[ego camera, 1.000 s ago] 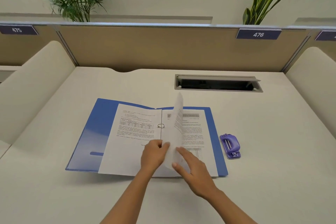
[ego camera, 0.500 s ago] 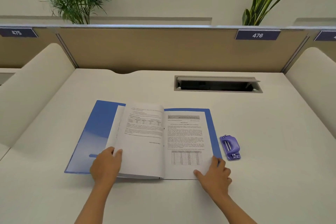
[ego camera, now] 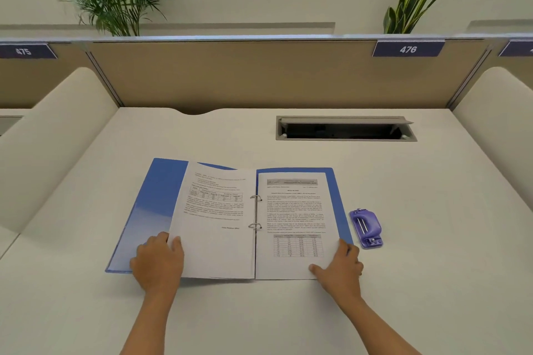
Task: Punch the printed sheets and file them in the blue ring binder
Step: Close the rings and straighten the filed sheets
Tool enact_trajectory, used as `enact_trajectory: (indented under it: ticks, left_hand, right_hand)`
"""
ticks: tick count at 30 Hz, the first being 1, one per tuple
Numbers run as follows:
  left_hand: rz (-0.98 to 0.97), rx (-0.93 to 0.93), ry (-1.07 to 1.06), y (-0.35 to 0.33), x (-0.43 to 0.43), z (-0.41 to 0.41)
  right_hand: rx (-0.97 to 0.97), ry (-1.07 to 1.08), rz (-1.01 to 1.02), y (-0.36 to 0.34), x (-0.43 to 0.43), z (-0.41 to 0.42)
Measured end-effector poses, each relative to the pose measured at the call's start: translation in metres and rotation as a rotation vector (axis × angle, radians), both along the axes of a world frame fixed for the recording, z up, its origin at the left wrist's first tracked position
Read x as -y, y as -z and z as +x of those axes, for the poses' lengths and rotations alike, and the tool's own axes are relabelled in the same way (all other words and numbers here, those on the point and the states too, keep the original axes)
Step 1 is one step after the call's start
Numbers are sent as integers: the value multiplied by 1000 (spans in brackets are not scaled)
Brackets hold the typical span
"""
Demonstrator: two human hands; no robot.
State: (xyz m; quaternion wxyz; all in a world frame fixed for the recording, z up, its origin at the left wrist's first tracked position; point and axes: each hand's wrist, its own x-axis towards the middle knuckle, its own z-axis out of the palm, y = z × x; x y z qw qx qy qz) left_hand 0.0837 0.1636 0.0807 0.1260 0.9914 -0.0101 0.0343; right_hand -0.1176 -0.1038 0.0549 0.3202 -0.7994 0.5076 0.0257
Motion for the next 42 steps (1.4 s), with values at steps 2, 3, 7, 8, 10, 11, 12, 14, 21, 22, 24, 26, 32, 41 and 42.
enact_trajectory:
  ticks: [2,3,7,8,10,11,12,14,21,22,24,26,32,41,42]
  left_hand:
    - [-16,7,21,3,0,-1]
    - [-31,6,27,5,0,-2]
    - [-28,-88,8,12,5,-7]
    - [-15,-122,-2,13,7,-8]
    - [7,-178,-33,14,10,-9]
    - [14,-212,-53,13,11,-10]
    - [11,-251,-79,13,13,-11]
    - [-46,-317,-135,11,14,-11]
    - [-252,-357,-171,10,6,-10]
    - [-303,-352,-168,9,4,-8]
    - [-411,-366,-194,5,0,-6]
    - [-458,-382,-199,-1,-2,-4]
    - [-468,-360,-98,-21,0,-1]
    - [-957,-702,-268,-69,24,0]
    - [-974,-718,-274,-73,25,1]
  right_hand:
    - [29,-1,9,-2,2,1]
    - [39,1,15,-3,3,1]
    - [55,30,-22,-7,3,4]
    - [58,37,-38,-9,2,5]
    - [102,61,-34,-17,-1,7]
    - [138,75,-10,-23,-3,10]
    - [182,85,19,-28,-5,13]
    - [285,77,73,-38,-10,21]
    - [547,-170,291,-81,-47,66]
    - [542,-204,307,-85,-52,73]
    - [532,-268,333,-89,-64,86]
    - [530,-334,340,-90,-75,98]
    - [481,-467,327,-86,-106,126]
    - [382,-630,297,-76,-142,139]
    - [372,-654,294,-76,-145,140]
